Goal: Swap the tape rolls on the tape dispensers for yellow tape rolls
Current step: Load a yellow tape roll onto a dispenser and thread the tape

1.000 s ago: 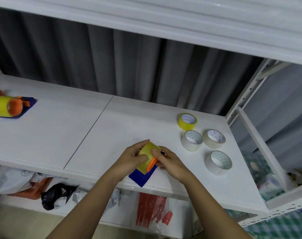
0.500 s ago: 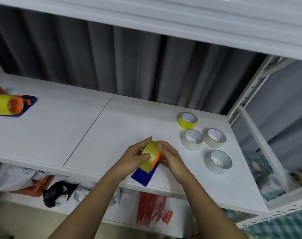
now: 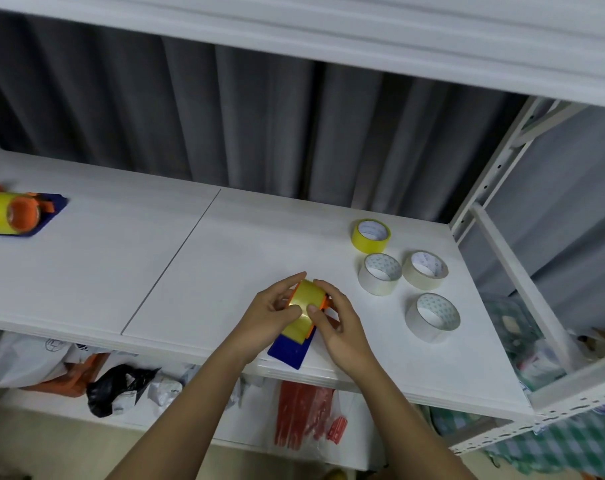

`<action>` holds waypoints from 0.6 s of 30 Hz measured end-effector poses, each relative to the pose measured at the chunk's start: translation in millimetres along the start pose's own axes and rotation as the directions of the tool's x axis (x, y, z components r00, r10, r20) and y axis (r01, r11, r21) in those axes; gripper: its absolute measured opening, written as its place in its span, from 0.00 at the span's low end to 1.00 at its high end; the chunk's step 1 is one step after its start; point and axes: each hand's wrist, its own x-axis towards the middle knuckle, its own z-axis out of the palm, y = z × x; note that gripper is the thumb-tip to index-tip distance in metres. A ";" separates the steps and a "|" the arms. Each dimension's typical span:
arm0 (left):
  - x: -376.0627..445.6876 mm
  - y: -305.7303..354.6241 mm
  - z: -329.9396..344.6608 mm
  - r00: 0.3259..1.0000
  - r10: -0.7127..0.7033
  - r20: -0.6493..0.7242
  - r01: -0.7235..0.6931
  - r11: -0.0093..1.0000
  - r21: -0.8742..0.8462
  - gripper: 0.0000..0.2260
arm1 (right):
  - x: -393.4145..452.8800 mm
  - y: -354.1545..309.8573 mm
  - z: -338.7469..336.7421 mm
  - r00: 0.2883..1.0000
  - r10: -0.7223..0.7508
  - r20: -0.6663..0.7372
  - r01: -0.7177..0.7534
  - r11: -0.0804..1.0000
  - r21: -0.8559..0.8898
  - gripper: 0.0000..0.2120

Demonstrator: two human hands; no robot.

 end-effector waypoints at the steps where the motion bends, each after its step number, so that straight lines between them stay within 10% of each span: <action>1: -0.1 0.0 -0.8 1.000 -0.003 -0.001 0.003 1.000 -0.002 0.24 | 1.8 0.3 -0.6 1.000 0.026 -0.006 -0.026 1.000 0.004 0.14; 9: -2.0 -4.6 -2.6 1.000 -0.010 -0.004 0.010 1.000 0.004 0.25 | 21.4 -9.5 -4.4 0.928 0.367 0.064 -0.369 0.929 0.027 0.21; 18: 1.7 -3.7 -1.2 1.000 0.016 -0.025 -0.016 1.000 -0.015 0.23 | -0.7 2.7 -7.4 0.986 -0.166 0.016 0.166 0.972 -0.164 0.18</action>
